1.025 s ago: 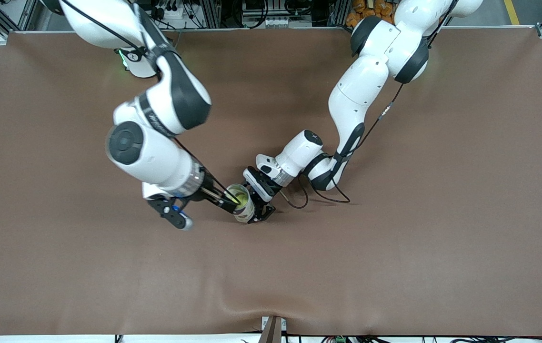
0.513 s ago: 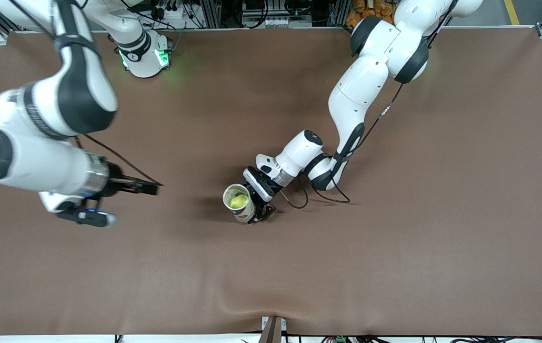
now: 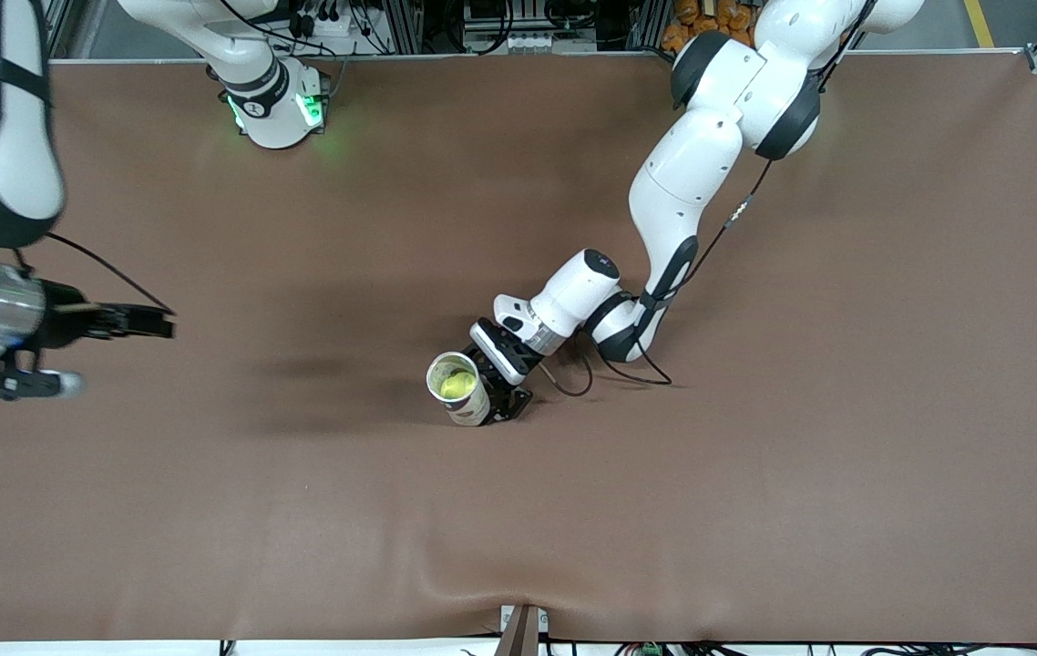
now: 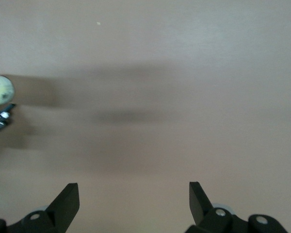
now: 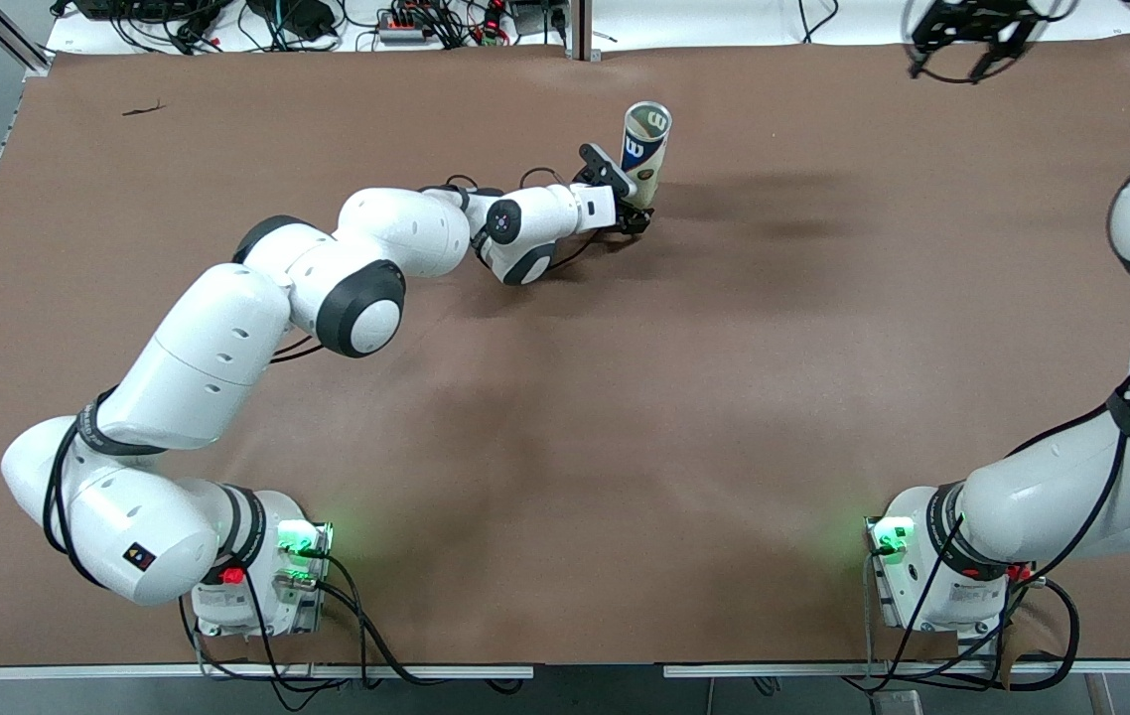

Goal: Insert tennis ball vertically with right arm
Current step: 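Open the right gripper and withdraw it from the can, then set the can upright on the table and open the left gripper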

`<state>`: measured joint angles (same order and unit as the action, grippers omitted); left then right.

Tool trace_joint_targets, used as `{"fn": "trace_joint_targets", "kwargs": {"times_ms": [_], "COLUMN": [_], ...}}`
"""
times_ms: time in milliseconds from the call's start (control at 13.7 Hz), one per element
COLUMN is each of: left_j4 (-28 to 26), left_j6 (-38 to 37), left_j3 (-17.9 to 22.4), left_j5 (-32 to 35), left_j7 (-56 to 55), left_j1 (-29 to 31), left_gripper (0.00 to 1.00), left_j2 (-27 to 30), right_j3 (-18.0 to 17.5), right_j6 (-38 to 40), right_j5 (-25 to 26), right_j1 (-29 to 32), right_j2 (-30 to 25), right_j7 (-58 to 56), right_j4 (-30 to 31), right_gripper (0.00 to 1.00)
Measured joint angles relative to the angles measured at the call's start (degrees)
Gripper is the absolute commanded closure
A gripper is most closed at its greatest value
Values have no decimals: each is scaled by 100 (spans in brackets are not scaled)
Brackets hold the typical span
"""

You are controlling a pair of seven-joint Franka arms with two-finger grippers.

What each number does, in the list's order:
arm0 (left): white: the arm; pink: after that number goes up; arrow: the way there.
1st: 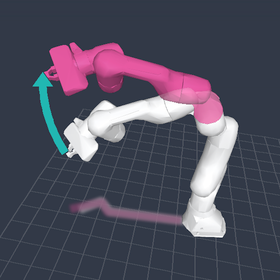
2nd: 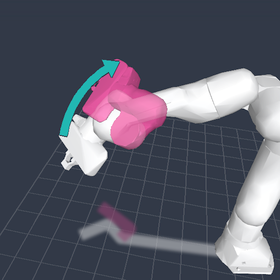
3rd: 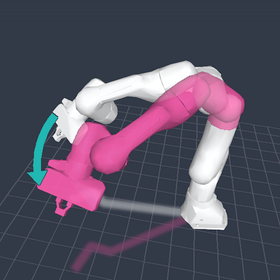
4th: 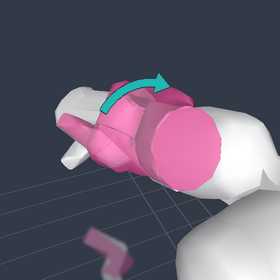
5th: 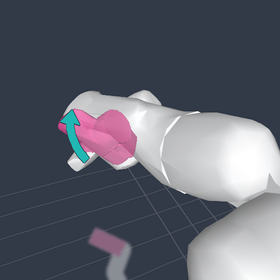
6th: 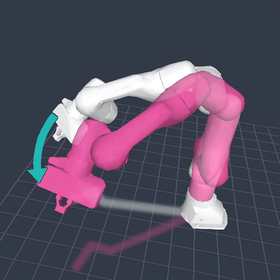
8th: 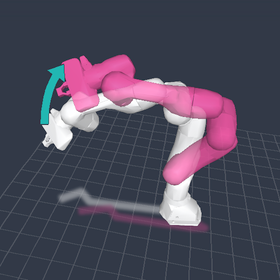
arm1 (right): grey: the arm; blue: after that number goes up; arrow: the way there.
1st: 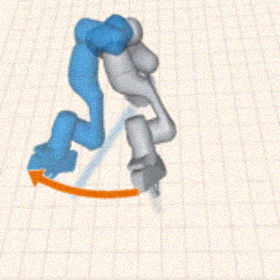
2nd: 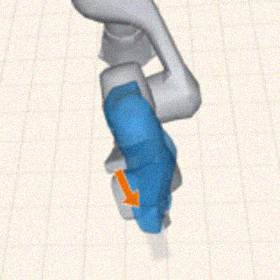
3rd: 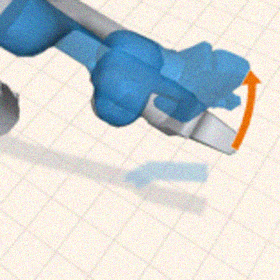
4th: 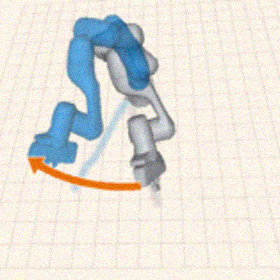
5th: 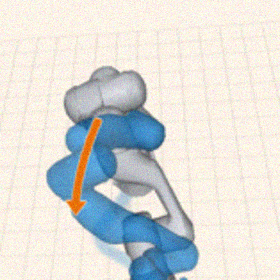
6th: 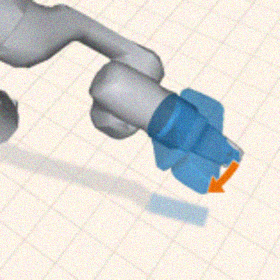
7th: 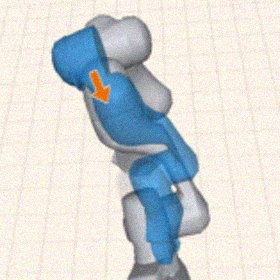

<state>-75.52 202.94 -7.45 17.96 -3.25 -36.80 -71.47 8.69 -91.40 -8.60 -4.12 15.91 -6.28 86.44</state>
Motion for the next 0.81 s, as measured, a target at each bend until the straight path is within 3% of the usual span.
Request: {"fn": "trace_joint_targets", "kwargs": {"times_ms": [439,806], "left_j4": [-1327,-2886], "left_j6": [14,-14], "left_j3": [-6,-456], "left_j5": [0,-1], "left_j7": [-244,-309], "left_j1": [189,1090], "left_gripper": [0,0], "left_j2": [855,2029], "right_j3": [-70,-194], "right_j6": [359,823], "right_j5": [329,667], "right_j1": [221,243], "right_j2": [-876,-1503], "right_j7": [-483,-419], "right_j4": [205,269], "right_gripper": [0,0]}}
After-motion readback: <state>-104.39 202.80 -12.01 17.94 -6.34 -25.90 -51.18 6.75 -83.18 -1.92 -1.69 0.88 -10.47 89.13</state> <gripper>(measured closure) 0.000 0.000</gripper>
